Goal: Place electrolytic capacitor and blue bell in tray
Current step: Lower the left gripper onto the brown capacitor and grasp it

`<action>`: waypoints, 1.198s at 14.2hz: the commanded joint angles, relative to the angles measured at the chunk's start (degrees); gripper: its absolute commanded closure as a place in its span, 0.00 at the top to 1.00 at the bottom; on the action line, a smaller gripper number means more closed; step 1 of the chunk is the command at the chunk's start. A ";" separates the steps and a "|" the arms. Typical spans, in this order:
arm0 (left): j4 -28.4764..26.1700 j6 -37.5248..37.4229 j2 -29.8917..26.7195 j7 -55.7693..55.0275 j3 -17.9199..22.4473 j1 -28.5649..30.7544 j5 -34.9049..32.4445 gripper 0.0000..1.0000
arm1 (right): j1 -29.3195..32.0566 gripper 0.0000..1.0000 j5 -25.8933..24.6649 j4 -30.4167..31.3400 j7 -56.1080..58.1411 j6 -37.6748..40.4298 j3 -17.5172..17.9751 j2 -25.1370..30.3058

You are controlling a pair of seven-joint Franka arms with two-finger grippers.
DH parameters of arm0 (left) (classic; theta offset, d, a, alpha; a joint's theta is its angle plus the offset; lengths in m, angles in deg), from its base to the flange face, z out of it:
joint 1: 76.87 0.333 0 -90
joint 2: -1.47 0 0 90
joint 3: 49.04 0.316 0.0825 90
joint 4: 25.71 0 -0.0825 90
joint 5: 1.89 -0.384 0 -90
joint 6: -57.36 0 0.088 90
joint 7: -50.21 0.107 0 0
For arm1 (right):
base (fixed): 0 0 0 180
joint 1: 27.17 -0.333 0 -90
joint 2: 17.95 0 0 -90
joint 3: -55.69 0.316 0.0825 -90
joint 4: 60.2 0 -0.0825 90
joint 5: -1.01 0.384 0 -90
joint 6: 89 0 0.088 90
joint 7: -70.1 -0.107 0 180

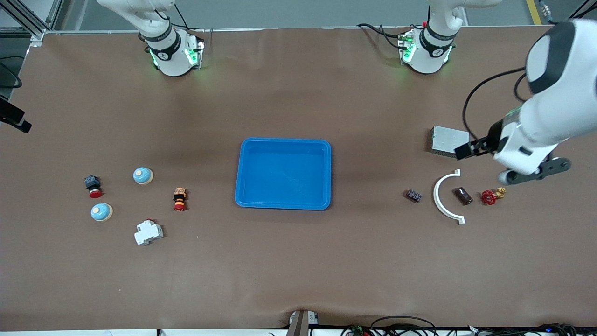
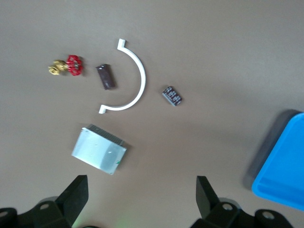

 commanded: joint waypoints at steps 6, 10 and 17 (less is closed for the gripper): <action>-19.16 20.31 -0.56 -19.22 -3.07 -1.98 1.45 1.00 | 0.06 1.00 -0.01 0.65 0.34 1.76 1.01 -0.35; -23.50 30.36 4.08 -27.72 -3.07 -2.24 1.62 1.00 | 0.32 1.00 0.51 0.73 6.22 0.35 0.84 -0.44; -23.41 38.97 13.58 -45.24 -2.90 -3.56 -7.69 0.93 | 3.48 1.00 1.75 11.02 7.54 -13.87 0.66 -6.21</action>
